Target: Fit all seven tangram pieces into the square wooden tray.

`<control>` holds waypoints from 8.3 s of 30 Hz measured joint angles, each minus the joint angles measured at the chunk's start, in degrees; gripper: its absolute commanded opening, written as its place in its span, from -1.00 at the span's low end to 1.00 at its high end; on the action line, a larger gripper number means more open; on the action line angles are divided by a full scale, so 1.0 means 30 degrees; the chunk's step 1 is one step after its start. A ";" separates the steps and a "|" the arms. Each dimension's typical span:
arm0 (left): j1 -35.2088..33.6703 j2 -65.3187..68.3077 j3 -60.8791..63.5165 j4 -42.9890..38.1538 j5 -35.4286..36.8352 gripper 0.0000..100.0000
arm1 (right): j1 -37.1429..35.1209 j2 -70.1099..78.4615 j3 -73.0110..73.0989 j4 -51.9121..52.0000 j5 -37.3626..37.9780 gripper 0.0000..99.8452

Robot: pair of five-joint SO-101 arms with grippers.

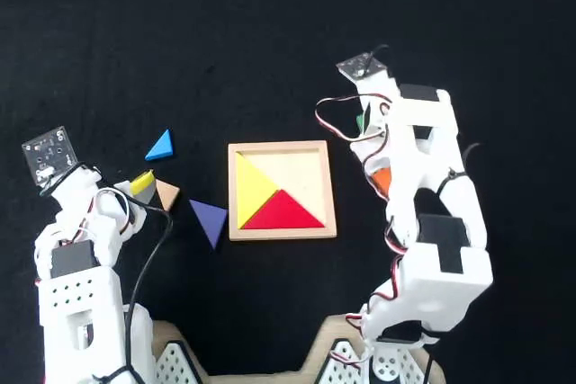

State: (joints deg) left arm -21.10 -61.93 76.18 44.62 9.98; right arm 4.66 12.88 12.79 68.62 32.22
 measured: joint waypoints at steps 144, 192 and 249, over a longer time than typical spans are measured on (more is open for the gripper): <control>0.0088 -0.0059 0.0293 0.0000 0.0000 -0.34 | -0.7062 -0.0557 0.4073 -0.5802 -0.5890 -0.82; 0.0088 -0.0059 0.0293 0.0000 0.0000 -0.34 | -0.5832 -0.4777 0.5714 -0.3458 -0.4571 -0.98; 0.9993 2.0571 -1.3158 0.3839 -2.9421 -0.34 | -0.0088 -0.4952 1.0110 -1.2630 -0.9495 -0.98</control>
State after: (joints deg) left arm 8.88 -0.22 36.70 56.13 -78.29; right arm 4.40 -1.98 43.12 30.73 3.74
